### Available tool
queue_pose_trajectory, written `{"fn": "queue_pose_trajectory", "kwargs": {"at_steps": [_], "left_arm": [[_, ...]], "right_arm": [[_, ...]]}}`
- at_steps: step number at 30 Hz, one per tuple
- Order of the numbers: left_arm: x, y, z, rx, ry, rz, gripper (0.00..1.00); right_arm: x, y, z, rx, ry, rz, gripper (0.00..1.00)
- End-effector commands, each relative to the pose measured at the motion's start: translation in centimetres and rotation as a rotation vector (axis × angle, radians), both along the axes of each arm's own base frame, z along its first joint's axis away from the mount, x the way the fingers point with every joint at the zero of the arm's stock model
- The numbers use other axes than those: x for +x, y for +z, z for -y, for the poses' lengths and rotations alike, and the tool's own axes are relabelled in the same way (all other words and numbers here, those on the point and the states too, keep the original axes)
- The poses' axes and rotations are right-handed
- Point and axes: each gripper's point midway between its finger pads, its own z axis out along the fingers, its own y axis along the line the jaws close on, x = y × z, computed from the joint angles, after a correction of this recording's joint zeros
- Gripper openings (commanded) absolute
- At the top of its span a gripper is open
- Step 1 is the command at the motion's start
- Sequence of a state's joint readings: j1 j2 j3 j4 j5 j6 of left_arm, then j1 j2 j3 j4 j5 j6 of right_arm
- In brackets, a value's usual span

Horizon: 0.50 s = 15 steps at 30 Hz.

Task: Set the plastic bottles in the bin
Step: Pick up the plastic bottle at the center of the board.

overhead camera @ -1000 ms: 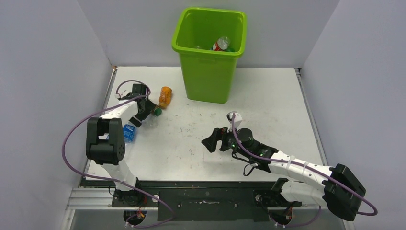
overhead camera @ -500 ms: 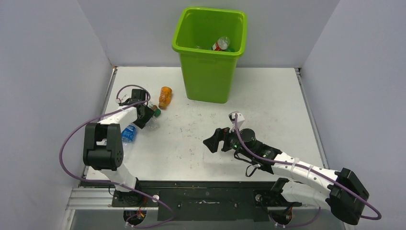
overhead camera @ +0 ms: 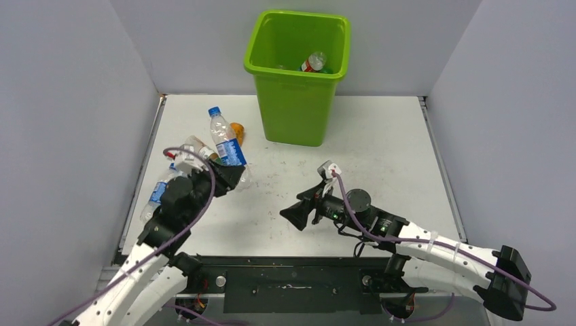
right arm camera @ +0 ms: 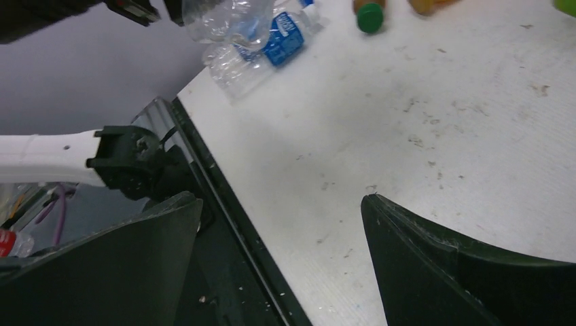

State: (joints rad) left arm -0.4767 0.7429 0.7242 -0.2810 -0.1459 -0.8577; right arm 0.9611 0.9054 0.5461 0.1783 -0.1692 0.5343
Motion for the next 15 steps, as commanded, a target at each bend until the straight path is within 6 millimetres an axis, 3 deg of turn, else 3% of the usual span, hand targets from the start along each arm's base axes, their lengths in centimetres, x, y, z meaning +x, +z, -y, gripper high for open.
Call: {"fn": "queue_pose_trajectory", "kwargs": {"at_steps": [1, 8, 15], "left_arm": [[-3.3, 3.3, 2.8, -0.201, -0.181, 0.314, 0.34], [-6.5, 3.9, 4.9, -0.389, -0.339, 0.423, 0.31], [-8.4, 4.8, 5.7, -0.449, -0.398, 0.489, 0.3]], "right_arm": [[-2.8, 4.1, -2.6, 0.128, 0.078, 0.137, 0.9], [-5.0, 5.0, -4.5, 0.236, 0.015, 0.218, 0.9], [-3.3, 5.2, -5.3, 0.269, -0.097, 0.193, 0.9]]}}
